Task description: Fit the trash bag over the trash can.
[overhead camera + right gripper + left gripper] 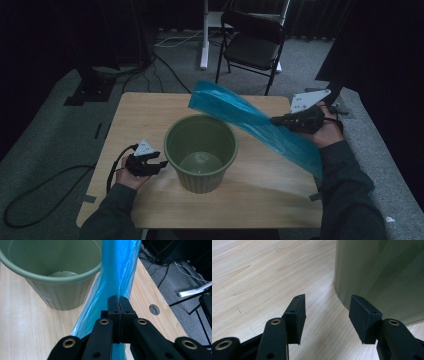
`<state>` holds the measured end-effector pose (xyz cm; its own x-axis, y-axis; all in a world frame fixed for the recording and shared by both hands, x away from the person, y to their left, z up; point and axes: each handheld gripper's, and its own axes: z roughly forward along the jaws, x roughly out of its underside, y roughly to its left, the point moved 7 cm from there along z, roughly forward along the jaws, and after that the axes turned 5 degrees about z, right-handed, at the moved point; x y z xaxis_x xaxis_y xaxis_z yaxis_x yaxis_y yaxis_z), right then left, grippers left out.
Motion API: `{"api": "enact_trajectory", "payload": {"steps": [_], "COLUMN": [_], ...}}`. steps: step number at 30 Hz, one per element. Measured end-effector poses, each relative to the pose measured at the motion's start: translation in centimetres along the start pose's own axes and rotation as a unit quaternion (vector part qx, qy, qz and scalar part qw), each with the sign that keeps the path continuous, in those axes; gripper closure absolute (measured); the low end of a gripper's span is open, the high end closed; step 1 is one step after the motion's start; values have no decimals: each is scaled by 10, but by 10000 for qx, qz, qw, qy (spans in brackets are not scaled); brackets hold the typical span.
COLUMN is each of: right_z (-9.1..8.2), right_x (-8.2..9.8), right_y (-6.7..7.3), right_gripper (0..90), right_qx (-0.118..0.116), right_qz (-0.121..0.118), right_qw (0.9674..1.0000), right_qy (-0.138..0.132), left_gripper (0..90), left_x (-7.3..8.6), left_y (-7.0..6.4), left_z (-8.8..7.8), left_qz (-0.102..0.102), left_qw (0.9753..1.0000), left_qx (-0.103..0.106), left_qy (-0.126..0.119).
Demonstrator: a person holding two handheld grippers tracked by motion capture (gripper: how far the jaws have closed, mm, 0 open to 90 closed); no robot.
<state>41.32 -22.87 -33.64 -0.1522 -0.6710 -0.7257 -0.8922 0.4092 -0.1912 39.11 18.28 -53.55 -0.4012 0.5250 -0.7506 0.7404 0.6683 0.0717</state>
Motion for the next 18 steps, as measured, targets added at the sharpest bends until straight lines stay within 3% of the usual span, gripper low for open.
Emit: {"api": "enact_trajectory", "payload": {"steps": [18], "right_z": [-11], "right_x": [-1], "right_y": [2], "right_gripper": [896], "right_qx": [-84], "right_qz": [-55], "right_qw": [9999], "right_qy": [-66], "left_gripper": [472], "left_x": [0], "left_y": [0], "left_z": [0], "left_qz": [-5], "left_qw": [10000], "left_qx": [5], "left_qy": [2]}}
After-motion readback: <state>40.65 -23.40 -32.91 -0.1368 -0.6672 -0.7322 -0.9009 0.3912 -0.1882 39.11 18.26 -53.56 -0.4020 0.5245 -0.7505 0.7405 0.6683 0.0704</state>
